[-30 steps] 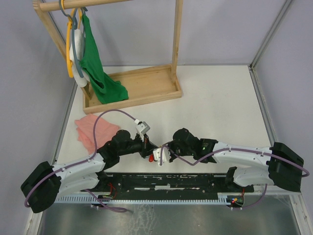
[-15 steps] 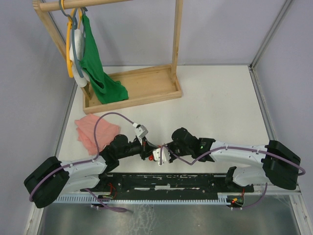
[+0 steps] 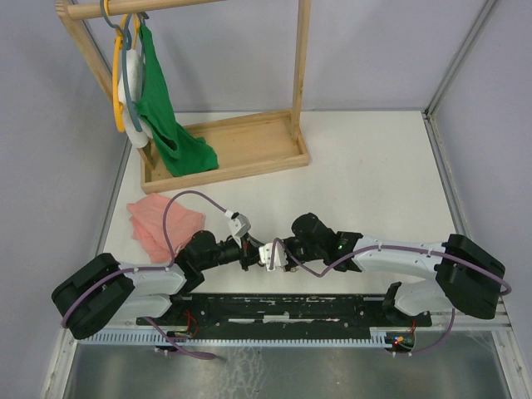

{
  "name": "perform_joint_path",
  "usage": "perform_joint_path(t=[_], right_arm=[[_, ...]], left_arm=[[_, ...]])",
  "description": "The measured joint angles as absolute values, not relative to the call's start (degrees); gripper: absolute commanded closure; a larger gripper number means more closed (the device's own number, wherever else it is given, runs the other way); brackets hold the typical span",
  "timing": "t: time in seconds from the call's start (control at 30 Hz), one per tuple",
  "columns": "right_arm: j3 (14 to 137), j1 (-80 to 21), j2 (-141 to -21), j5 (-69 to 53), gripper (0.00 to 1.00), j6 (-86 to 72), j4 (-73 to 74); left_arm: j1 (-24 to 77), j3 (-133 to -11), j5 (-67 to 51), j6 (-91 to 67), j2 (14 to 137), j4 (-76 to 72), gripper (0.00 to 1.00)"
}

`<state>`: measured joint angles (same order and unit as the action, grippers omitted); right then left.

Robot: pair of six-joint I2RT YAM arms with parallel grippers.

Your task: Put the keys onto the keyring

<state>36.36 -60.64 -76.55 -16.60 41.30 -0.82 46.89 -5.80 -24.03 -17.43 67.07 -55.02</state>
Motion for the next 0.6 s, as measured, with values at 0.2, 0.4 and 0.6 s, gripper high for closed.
perform_joint_path(t=[0.2,0.4,0.6], right_arm=[[35.75,-59.77,-76.55,-16.99,0.99,40.16,-2.28],[35.35,-58.94,-74.61,-14.0,0.67,38.0,-3.22],[35.09,-58.04,-69.47,-4.49,0.4,30.3,-3.73]], left_arm=[[46.89,-5.06,-23.53,-16.97,67.79,-57.19,0.97],[47.03,-5.8,-21.78,-13.89,67.77,-55.68,0.97],[47.4,-8.93,-16.62,-11.09,69.36,-53.76,0.97]])
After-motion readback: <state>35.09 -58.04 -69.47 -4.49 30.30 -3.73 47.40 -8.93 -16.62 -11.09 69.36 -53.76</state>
